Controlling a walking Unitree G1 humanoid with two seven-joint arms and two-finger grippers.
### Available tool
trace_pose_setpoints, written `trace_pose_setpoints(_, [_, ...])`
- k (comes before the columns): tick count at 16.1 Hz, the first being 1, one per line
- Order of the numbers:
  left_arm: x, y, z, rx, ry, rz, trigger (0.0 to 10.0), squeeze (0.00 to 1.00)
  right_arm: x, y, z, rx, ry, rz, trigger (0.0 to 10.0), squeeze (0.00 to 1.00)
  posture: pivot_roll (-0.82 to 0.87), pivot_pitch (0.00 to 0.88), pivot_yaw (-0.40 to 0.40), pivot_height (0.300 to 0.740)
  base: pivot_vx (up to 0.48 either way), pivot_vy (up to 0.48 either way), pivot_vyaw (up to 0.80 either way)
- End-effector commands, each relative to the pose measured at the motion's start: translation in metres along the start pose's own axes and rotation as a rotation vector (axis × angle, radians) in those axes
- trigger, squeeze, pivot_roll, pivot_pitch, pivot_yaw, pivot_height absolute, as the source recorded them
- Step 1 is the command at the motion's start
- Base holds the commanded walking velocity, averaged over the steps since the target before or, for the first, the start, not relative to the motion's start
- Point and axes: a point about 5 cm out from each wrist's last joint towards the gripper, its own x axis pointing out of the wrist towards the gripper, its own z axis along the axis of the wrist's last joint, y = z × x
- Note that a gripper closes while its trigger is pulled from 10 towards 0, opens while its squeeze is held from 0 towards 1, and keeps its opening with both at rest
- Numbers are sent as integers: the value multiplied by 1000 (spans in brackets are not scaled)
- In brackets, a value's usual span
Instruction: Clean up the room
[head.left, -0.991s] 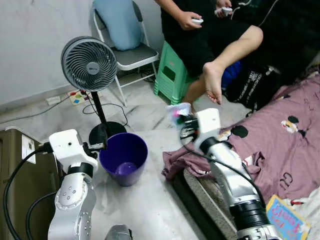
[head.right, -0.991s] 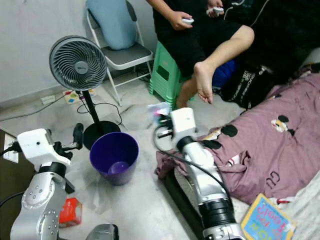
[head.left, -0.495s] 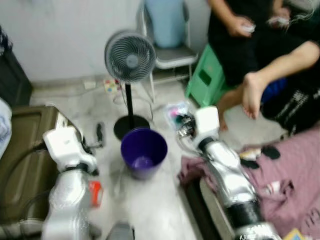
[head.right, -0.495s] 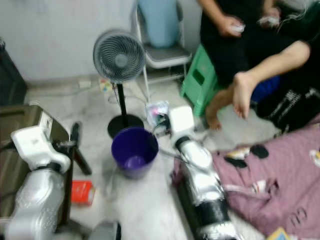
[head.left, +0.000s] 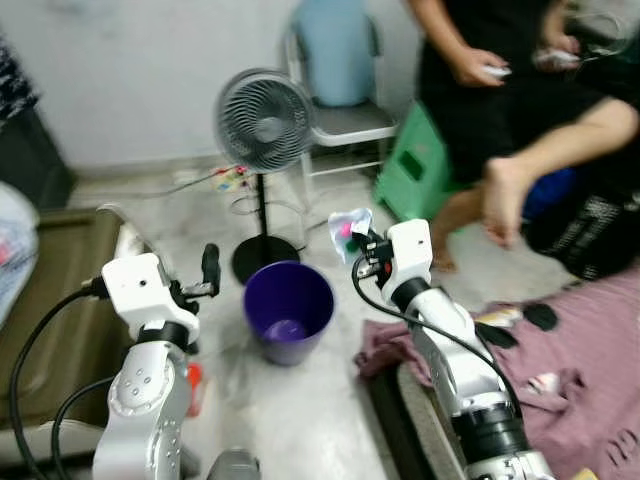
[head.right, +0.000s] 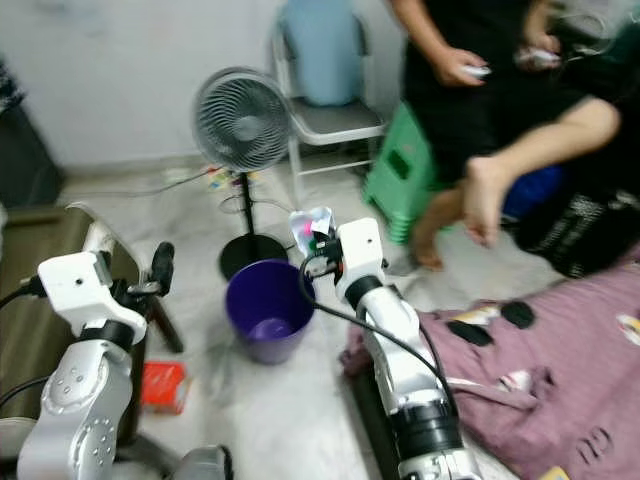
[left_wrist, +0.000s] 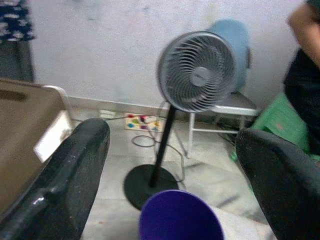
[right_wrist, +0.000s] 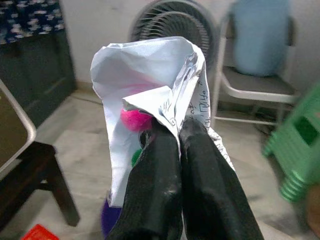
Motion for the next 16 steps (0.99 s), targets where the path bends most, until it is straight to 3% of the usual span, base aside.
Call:
trace_pose_setpoints(1, [0,1,3,-1,-13,0,10000,0,2,1,5,-7,-16,8,10000,0,107,0,-60,740,281,0,625])
trace_pose_setpoints(14, [0,0,2,4,-15,-14,10000,0,3,1,4,14,-19,5,10000,0,110,0,-61,740,286,0,43])
trace_pose_setpoints(16, [0,2,3,12,-23,16,10000,0,4,2,5,0,-23,14,10000,0,110,0,-61,740,0,0,0])
